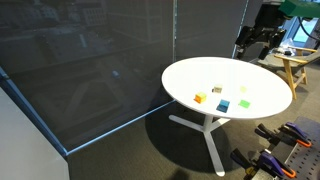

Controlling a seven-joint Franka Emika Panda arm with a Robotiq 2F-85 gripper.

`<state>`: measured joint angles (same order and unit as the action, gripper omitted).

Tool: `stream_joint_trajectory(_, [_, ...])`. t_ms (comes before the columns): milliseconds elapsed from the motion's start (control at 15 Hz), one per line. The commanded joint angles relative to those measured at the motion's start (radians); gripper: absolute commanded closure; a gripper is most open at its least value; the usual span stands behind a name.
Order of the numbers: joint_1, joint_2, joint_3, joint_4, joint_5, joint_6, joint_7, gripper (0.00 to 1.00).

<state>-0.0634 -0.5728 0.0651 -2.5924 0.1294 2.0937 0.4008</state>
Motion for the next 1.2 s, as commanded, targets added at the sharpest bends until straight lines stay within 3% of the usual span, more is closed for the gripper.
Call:
stream_joint_trajectory(0, [-0.030, 0.054, -0.013, 0.022, 0.000, 0.073, 0.002, 0.00])
stream_joint_trajectory(467, [-0.059, 0.149, -0.051, 0.036, 0.007, 0.179, 0.000, 0.00])
stream_joint_trajectory(1133, [-0.083, 0.355, -0.121, 0.152, -0.001, 0.151, -0.001, 0.00])
